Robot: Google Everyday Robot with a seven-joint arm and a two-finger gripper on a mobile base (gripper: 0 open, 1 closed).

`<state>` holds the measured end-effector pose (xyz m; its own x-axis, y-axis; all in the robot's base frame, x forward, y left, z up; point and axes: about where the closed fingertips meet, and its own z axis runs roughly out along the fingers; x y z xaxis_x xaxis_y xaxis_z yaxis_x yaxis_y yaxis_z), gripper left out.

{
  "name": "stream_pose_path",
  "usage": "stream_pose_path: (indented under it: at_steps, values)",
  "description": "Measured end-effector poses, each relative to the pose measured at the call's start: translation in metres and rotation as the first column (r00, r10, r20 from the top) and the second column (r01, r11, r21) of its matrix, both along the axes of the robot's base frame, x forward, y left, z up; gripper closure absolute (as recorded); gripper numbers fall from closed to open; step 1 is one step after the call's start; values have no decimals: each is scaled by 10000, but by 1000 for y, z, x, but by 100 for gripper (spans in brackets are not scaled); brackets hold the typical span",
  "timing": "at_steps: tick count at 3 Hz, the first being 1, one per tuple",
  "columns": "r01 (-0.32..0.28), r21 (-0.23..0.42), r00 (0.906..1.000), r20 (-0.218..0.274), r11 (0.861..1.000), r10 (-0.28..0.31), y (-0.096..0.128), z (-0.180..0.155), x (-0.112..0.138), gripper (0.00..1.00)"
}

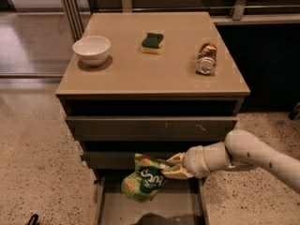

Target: Pick green rice chip bag from bottom drawer and place on counter

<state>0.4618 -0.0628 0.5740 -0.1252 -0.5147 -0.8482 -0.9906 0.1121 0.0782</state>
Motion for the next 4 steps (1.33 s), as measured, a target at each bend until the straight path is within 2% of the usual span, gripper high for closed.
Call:
stream_pose_path:
  at_steps: [1, 3, 4]
  values:
    - [25, -525, 9805, 1961, 9986, 78, 3, 91, -1, 100]
    - [224, -553, 9784, 2063, 9982, -105, -3, 96, 3, 100]
    - [853, -977, 9310, 3622, 9915, -444, -21, 159, 36, 100]
